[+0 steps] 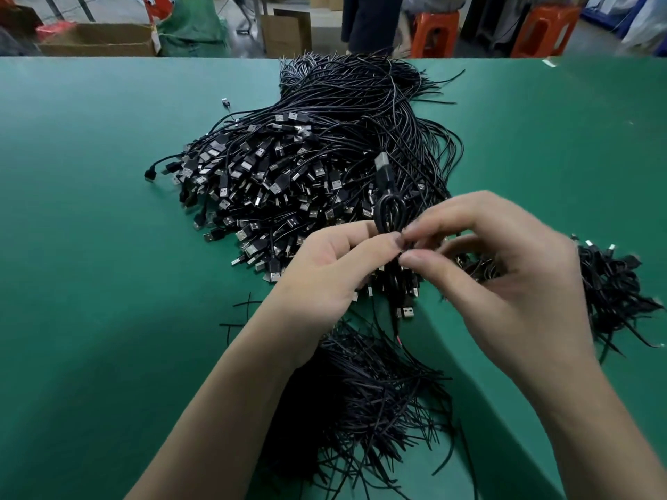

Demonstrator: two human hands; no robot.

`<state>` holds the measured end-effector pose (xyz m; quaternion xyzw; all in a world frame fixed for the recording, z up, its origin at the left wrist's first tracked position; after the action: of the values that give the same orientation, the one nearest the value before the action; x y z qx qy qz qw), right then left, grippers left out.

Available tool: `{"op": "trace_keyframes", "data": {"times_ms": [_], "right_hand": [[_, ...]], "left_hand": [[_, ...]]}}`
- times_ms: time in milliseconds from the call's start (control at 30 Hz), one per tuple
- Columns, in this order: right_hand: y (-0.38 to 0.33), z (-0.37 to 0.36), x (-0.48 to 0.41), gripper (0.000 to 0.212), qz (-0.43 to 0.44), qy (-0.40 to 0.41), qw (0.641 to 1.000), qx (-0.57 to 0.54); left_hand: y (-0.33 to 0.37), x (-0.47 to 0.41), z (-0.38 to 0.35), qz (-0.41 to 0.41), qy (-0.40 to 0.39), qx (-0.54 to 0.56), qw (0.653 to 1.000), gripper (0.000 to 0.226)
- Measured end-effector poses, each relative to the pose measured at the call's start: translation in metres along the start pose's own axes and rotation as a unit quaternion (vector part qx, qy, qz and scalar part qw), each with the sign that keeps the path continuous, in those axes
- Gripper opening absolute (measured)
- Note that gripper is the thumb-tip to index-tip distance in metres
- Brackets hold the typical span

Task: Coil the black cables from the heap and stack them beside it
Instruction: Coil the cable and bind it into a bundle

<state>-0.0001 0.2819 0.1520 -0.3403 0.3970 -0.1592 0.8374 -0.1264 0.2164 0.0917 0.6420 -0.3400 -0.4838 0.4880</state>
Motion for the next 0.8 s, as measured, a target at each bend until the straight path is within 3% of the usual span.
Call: {"op": "trace_keyframes", "data": {"times_ms": [67, 167, 300, 400, 533, 600, 667, 733, 800], "right_hand": [[-0.005, 0.001, 0.000, 0.008, 0.036, 0.009, 0.998, 0.055], [-0.005, 0.004, 0.001, 0.011, 0.035, 0.027, 0.996, 0.076], [0.000, 0.007, 0.002, 0.013, 0.007, 0.038, 0.997, 0.061], [0.005, 0.004, 0.004, 0.011, -0.025, 0.054, 0.998, 0.029], [0.018, -0.002, 0.008, 0.022, -0.119, 0.105, 0.981, -0.111], [0.027, -0.008, 0.009, 0.023, -0.193, 0.112, 0.944, -0.241], [0.040, -0.022, 0.014, 0.019, -0.294, 0.097, 0.870, -0.385], [0.051, -0.031, 0.019, 0.018, -0.367, 0.093, 0.812, -0.444], [0.055, -0.033, 0.021, 0.018, -0.402, 0.098, 0.791, -0.450]], "left_hand": [[-0.003, 0.000, -0.003, 0.026, -0.009, 0.006, 1.000, 0.026], [-0.006, 0.001, -0.004, 0.059, -0.007, 0.006, 0.998, 0.056], [-0.005, 0.004, -0.011, 0.105, -0.023, 0.028, 0.994, 0.074], [-0.008, 0.005, -0.010, 0.112, -0.030, 0.021, 0.993, 0.069], [-0.001, 0.002, -0.003, 0.044, -0.003, -0.028, 0.999, 0.040], [0.009, 0.002, -0.002, -0.016, 0.029, -0.061, 0.998, 0.022], [0.023, 0.003, -0.002, -0.094, 0.070, -0.146, 0.982, 0.006], [0.028, 0.007, -0.007, -0.136, 0.090, -0.214, 0.963, 0.006], [0.025, 0.008, -0.008, -0.132, 0.092, -0.206, 0.965, 0.009]]}}
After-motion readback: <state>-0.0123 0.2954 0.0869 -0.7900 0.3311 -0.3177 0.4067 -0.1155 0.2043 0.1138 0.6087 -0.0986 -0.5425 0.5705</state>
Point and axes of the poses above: each hand's wrist, its own x-axis away from the middle knuckle, its own z-axis out of the back of the hand, y = z × x, the point moved 7 cm from there along -x, towards the middle knuckle, and after that the axes turned 8 degrees about -z, right-handed, at the moved point
